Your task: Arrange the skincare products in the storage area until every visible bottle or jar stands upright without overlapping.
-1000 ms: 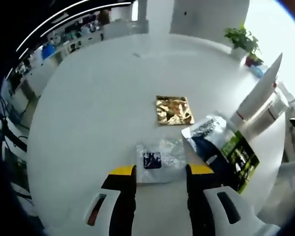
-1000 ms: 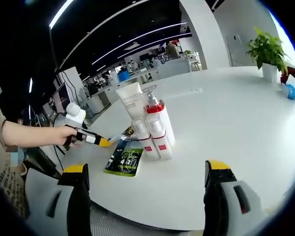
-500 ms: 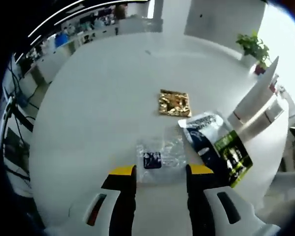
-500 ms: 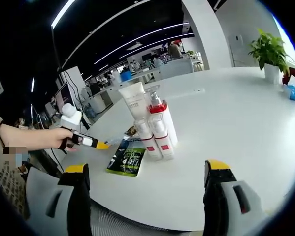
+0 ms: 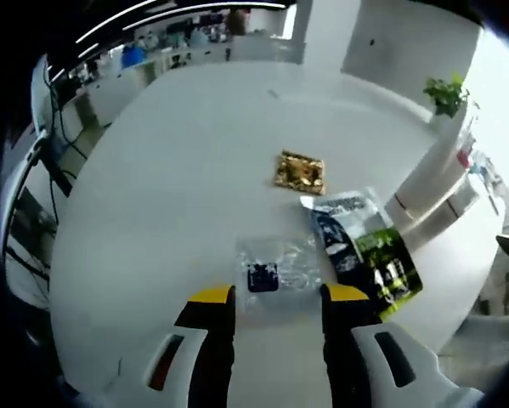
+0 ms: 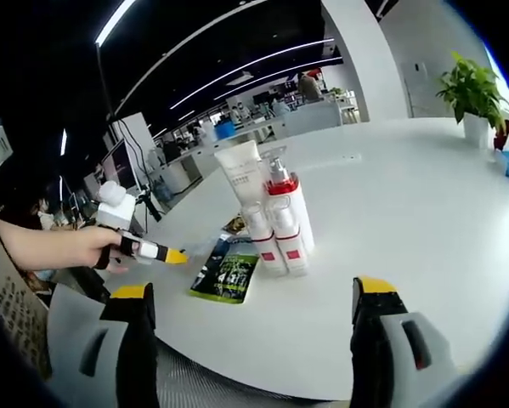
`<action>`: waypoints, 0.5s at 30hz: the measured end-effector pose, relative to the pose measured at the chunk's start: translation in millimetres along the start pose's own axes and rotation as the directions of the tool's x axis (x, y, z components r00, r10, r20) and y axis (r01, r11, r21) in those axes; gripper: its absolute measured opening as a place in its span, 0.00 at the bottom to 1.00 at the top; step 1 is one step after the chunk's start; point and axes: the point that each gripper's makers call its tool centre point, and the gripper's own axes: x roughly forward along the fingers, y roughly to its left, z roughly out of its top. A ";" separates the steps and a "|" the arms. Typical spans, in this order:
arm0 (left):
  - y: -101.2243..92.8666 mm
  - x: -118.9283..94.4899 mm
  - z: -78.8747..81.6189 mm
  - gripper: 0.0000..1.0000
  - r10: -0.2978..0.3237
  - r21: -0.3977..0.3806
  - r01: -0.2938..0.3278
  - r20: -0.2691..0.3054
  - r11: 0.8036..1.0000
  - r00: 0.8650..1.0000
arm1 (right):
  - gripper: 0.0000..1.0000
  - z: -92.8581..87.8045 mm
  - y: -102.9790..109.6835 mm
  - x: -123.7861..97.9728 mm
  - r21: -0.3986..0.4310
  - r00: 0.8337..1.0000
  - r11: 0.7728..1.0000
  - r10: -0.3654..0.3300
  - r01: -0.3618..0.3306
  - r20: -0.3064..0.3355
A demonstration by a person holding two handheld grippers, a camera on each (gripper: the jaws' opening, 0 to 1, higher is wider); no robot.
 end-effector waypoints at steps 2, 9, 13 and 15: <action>-2.5 -1.4 -3.9 0.38 -0.001 -0.015 0.001 0.001 1.000 1.000 | 0.96 0.3 0.4 0.0 -0.001 1.000 1.000 0.002 -0.002 0.002; -1.7 0.4 -13.8 0.38 0.028 -0.031 -0.028 0.007 0.999 1.000 | 0.96 0.7 1.4 -0.2 -0.004 1.000 1.000 0.009 -0.009 0.007; -0.7 -1.6 -19.5 0.38 0.047 -0.056 -0.046 0.017 0.997 0.999 | 0.96 1.2 2.8 -0.5 -0.007 1.000 1.000 0.013 -0.013 0.008; -3.3 -1.7 -23.1 0.38 0.050 -0.070 -0.049 0.020 0.996 0.999 | 0.96 1.2 3.0 -0.5 -0.008 1.000 1.000 0.015 -0.014 0.009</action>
